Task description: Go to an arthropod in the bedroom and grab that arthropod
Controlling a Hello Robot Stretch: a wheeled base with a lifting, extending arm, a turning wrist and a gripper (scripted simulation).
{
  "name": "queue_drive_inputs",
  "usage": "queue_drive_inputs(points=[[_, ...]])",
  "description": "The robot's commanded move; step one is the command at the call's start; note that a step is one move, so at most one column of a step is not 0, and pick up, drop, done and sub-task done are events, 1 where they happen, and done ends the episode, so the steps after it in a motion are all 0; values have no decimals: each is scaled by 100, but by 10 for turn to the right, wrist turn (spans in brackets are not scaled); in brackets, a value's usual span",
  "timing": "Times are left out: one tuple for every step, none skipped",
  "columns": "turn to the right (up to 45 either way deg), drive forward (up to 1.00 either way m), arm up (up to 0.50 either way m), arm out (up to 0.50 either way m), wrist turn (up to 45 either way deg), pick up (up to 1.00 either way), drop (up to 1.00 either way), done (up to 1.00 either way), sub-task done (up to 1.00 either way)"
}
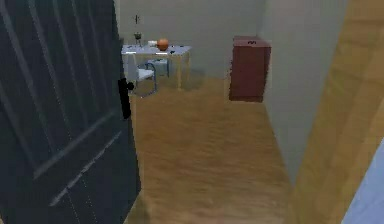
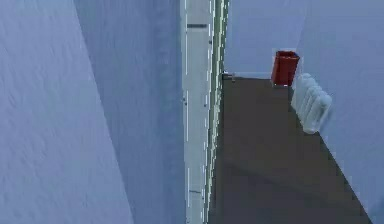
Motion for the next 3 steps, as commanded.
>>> queue_drive_inputs(points=[[-210,0,0,0,0,0,0,0,0],[0,20,0,0,0,0,0,0,0],[270,0,0,0,0,0,0,0,0]])
